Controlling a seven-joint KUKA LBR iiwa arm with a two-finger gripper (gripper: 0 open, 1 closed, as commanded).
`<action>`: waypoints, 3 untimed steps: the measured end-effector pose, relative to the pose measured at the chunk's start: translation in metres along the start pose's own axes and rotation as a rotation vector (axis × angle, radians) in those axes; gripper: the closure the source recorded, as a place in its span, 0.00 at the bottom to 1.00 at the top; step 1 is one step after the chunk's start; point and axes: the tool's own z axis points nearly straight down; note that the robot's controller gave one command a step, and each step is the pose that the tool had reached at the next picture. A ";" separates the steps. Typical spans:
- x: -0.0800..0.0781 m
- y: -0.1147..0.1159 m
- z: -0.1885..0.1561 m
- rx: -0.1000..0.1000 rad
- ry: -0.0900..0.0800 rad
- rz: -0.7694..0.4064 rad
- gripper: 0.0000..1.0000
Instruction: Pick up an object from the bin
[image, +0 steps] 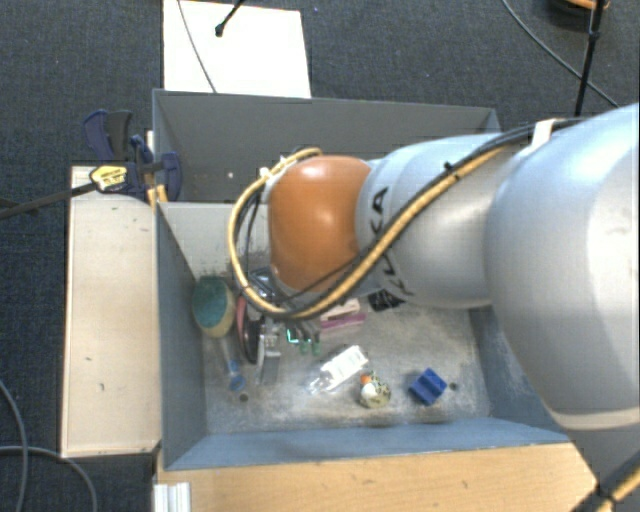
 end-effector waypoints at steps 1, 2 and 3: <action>-0.036 -0.044 0.060 -0.008 -0.028 0.057 0.00; -0.033 -0.044 0.059 -0.003 -0.019 0.061 1.00; -0.022 -0.015 -0.051 -0.005 -0.015 0.042 1.00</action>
Offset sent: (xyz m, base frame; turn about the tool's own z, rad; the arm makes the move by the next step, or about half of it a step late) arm 0.0287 -0.0436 -0.0647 0.0515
